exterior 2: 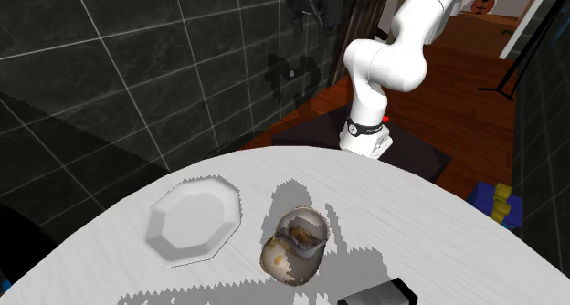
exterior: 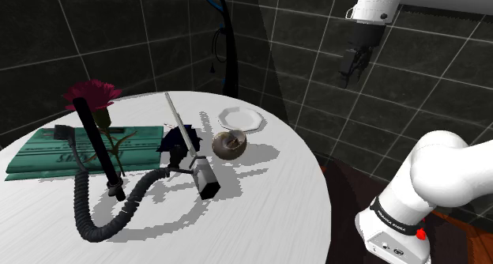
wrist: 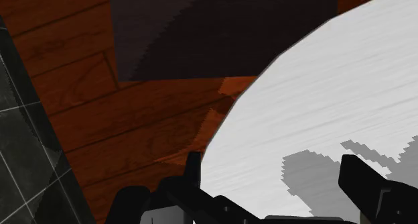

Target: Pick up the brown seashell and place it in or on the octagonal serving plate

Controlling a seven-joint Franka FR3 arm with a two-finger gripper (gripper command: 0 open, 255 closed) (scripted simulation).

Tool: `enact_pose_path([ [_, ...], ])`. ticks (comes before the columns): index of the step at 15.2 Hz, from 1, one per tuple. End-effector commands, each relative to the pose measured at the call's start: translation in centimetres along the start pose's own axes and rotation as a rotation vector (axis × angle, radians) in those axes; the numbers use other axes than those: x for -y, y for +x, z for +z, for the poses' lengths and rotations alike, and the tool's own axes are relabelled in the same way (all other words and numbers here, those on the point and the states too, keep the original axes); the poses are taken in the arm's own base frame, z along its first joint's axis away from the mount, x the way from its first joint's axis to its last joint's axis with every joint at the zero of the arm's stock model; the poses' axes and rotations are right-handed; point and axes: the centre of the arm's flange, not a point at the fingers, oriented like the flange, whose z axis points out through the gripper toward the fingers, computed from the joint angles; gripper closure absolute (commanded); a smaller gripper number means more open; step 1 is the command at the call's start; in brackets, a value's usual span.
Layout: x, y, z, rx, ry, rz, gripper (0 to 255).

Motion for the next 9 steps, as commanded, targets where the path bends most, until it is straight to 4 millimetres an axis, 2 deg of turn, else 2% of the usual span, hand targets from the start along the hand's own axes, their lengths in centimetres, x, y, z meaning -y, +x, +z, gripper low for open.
enact_pose_path([
  [1, 0.0, 0.0, 0.0, 0.0, 0.0, 0.0, 0],
  [9, 6.8, 7.0, 4.2, 0.009, 0.005, -0.013, 0],
])
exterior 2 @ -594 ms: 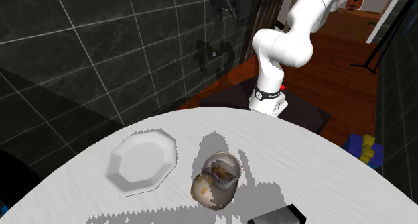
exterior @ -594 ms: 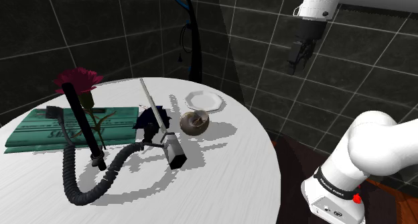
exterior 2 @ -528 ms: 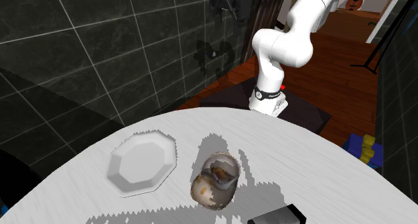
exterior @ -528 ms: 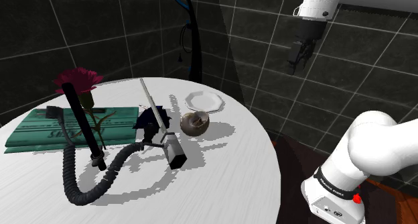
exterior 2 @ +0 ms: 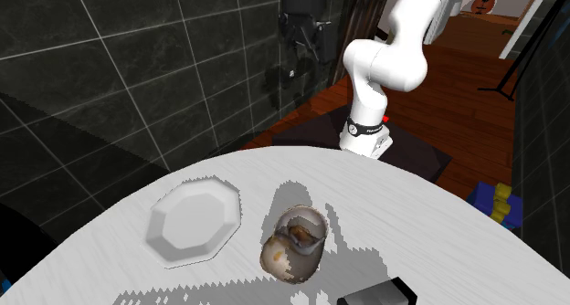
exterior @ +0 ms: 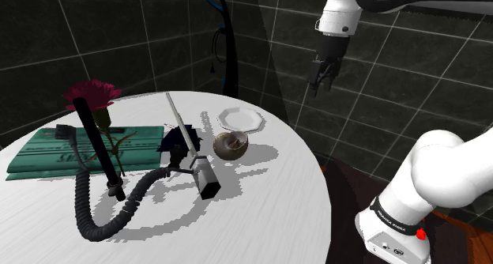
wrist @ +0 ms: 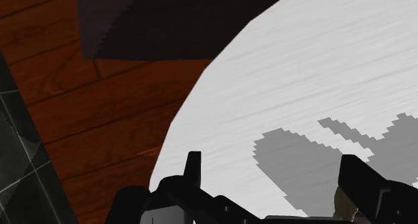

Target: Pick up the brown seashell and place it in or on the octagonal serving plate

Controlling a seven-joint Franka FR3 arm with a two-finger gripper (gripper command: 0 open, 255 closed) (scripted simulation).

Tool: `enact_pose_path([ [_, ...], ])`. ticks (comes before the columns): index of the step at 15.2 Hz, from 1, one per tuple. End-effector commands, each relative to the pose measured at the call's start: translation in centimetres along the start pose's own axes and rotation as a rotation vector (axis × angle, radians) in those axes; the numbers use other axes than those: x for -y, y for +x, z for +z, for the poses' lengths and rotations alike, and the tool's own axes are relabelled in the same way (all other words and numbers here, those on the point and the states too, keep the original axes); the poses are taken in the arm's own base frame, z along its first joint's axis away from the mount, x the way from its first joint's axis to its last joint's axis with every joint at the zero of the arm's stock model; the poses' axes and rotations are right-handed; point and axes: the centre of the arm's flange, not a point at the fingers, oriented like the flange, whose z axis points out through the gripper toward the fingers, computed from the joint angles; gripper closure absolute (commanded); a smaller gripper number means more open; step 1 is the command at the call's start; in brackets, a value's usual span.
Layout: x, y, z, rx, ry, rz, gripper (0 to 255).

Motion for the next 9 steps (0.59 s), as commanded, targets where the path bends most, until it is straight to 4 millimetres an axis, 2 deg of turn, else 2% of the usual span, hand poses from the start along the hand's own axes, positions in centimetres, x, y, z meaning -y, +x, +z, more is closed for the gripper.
enact_pose_path([
  [1, 1.8, 2.3, 1.4, 0.002, 0.002, -0.003, 0],
  [9, 8.6, 9.3, 5.6, 0.01, 0.007, -0.016, 0],
])
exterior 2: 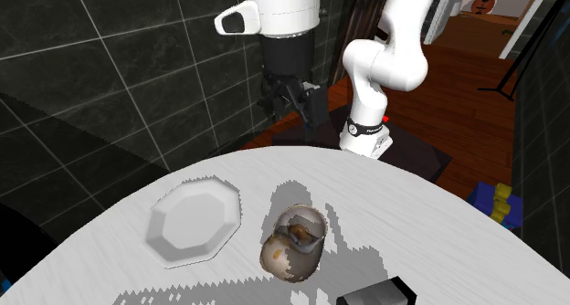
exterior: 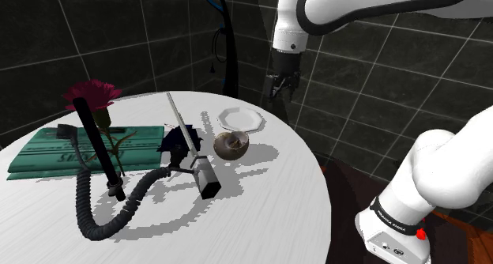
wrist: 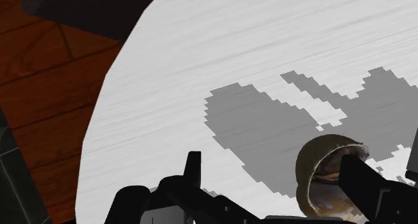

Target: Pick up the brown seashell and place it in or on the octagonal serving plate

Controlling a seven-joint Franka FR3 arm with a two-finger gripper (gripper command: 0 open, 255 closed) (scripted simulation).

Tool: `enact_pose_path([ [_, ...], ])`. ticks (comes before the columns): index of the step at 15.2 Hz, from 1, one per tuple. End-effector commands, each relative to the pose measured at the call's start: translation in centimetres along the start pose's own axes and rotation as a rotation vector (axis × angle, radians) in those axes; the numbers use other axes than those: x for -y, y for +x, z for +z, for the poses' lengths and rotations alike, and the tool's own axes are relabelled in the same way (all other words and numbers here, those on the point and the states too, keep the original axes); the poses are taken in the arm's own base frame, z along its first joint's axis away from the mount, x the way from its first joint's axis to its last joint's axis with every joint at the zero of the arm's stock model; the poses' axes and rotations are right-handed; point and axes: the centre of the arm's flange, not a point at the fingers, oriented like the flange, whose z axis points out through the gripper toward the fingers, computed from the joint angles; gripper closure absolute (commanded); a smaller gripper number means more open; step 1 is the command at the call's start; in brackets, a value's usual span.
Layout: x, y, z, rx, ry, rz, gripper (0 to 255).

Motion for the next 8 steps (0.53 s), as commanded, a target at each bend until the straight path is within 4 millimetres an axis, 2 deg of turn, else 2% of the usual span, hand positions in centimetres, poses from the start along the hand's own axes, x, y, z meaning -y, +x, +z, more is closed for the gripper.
enact_pose_path([
  [1, 1.7, 1.8, 1.2, 0.002, 0.002, -0.003, 0],
  [8, 7.7, 7.9, 4.9, 0.009, 0.006, -0.015, 0],
])
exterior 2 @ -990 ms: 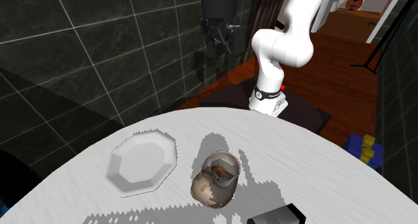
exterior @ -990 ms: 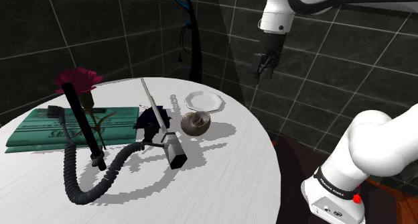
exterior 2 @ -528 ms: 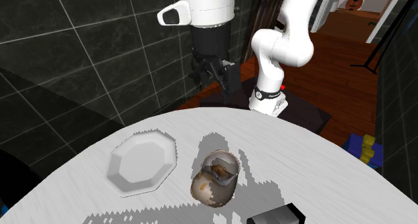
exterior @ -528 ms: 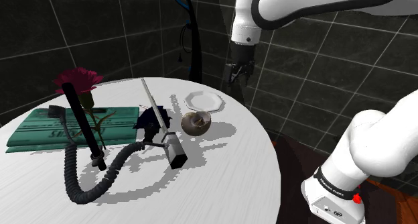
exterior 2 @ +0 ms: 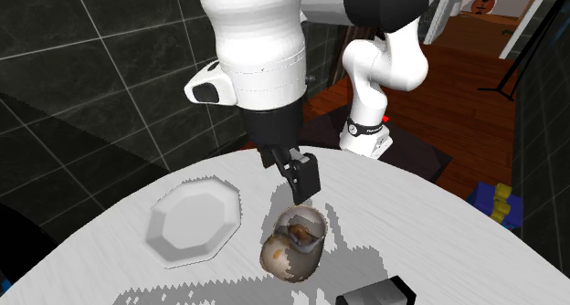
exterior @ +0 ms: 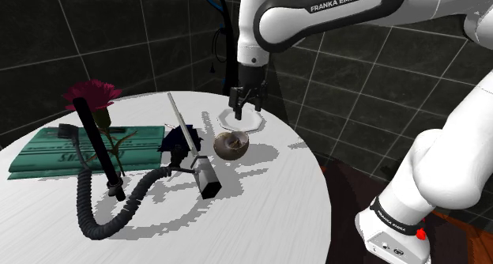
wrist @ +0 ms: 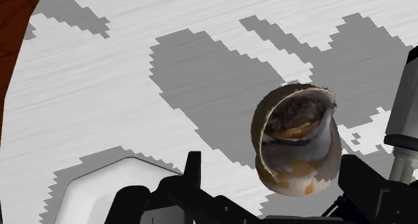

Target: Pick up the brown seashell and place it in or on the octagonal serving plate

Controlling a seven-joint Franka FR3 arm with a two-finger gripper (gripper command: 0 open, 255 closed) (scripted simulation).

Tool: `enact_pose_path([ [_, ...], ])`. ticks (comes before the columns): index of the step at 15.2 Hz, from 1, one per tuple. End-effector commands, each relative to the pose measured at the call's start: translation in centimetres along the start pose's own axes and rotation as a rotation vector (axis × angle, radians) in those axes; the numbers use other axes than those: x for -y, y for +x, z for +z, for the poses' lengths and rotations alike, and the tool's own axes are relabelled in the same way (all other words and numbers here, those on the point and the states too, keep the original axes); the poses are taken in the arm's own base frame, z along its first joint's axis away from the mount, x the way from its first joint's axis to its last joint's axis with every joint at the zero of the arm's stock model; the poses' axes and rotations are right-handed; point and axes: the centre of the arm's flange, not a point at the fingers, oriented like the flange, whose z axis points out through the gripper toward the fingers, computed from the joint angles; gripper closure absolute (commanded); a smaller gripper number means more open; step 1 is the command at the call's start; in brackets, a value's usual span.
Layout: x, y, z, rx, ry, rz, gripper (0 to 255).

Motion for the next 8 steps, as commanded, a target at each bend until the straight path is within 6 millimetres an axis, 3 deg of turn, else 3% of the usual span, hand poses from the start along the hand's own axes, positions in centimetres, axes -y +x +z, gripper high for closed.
enact_pose_path([
  [1, 1.6, 1.3, 1.0, 0.002, 0.002, -0.002, 0],
  [8, 1.7, 1.3, 4.7, 0.002, 0.002, -0.002, 0],
])
